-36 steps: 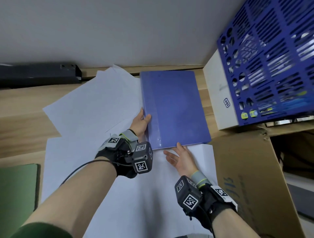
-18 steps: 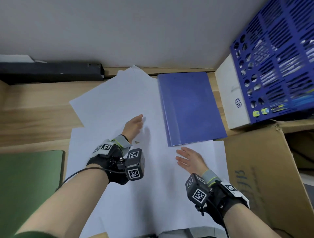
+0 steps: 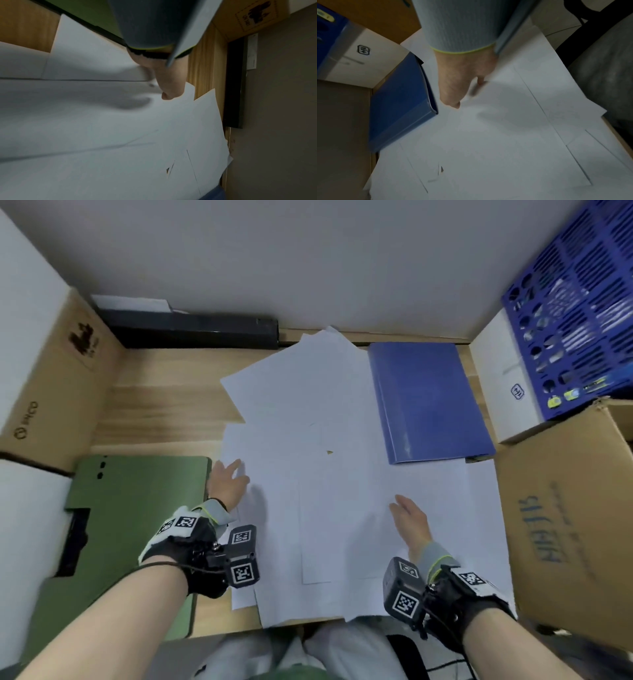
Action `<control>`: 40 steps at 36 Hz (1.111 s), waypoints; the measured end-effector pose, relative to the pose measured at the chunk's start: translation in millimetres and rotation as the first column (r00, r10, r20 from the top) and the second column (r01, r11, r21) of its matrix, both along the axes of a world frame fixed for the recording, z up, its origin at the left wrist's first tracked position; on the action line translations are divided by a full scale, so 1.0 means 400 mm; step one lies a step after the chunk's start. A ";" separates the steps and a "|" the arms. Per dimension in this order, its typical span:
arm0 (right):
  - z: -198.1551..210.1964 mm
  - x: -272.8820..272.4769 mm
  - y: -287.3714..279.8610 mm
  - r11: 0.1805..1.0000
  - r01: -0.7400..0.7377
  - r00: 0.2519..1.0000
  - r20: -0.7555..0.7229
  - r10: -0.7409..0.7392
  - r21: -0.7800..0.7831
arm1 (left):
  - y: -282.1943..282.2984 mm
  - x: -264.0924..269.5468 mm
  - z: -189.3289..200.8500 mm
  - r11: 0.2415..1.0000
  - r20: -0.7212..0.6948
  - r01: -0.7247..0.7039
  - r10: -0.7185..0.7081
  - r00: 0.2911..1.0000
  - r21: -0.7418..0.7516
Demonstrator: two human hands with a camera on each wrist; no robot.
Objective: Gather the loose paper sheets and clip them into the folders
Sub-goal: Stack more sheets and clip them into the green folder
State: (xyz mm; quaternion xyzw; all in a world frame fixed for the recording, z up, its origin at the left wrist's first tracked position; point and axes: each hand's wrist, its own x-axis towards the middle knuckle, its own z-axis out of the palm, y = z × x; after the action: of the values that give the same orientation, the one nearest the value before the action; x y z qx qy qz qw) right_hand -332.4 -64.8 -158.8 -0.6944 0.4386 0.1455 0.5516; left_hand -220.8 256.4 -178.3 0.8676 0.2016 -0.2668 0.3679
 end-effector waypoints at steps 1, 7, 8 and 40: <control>0.000 0.000 0.012 1.000 -0.021 1.000 -0.010 0.021 0.009 | -0.005 -0.008 0.000 0.999 -0.018 0.035 -0.035 0.999 -0.005; 0.005 -0.029 0.123 0.981 -0.115 0.992 -0.029 0.121 0.158 | -0.020 -0.078 0.019 0.981 -0.067 0.083 -0.096 0.993 -0.175; 0.007 -0.033 0.135 0.972 -0.116 0.992 -0.032 0.125 0.204 | -0.025 -0.083 0.023 0.970 -0.067 0.047 -0.065 0.996 -0.240; 0.053 -0.183 0.089 0.997 0.001 0.991 -0.134 0.009 0.075 | 0.013 -0.213 0.061 0.864 -0.245 -0.206 0.100 0.964 -0.459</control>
State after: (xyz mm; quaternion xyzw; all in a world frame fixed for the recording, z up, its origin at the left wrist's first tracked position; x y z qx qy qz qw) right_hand -405.5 -29.2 -137.8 -0.6628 0.4676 0.2094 0.5461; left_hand -305.9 261.8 -153.9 0.6967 0.2360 -0.3693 0.5679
